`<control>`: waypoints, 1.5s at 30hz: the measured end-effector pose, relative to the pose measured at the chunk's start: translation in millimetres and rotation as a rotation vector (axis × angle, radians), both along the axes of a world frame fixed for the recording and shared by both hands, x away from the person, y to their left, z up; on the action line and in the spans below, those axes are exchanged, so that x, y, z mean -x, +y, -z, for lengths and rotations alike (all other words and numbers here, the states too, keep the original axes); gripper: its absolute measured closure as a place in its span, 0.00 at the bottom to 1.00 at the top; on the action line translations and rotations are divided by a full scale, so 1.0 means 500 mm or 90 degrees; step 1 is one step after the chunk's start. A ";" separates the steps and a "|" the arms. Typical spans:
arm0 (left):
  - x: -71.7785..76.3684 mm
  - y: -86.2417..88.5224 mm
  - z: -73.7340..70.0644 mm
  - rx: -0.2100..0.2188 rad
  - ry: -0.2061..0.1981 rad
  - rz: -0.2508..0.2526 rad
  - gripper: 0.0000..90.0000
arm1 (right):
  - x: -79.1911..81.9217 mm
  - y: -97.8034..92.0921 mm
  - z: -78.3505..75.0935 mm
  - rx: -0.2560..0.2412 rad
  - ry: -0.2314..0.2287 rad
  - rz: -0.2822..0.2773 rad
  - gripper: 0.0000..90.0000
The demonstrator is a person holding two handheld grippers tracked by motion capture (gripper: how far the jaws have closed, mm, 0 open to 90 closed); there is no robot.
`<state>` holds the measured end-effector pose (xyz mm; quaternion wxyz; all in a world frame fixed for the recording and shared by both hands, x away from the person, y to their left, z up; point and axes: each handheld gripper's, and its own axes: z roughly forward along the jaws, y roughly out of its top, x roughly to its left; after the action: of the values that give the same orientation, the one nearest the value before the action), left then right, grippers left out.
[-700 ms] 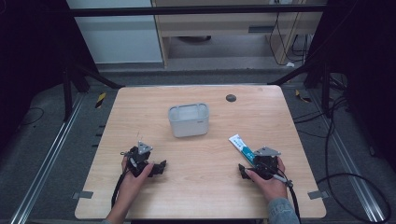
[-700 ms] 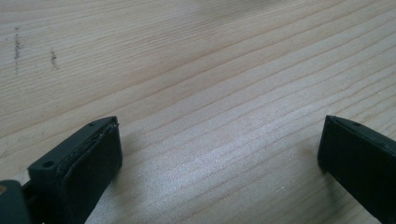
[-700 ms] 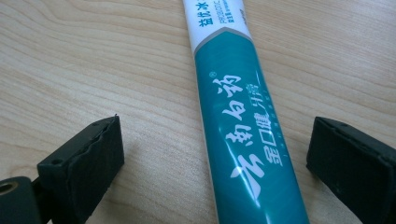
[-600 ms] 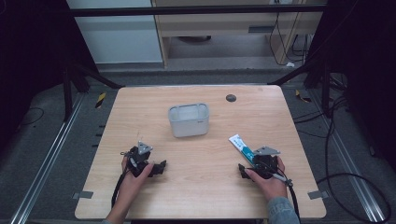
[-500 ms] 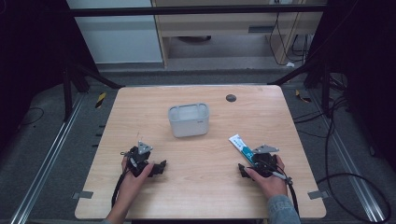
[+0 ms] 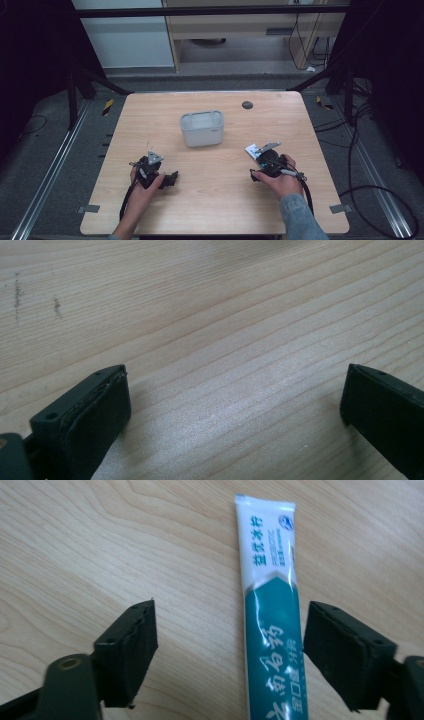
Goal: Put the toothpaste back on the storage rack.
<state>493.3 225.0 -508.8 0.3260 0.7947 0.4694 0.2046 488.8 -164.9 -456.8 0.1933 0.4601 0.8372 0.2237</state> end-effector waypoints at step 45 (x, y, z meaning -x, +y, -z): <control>-0.008 0.002 0.000 0.002 -0.002 0.001 0.00 | -0.170 0.020 0.017 0.075 0.208 0.034 0.51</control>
<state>497.5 226.0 -508.9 0.3283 0.7942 0.4684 0.2051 573.8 -154.8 -465.2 0.0874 0.5000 0.8567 0.0915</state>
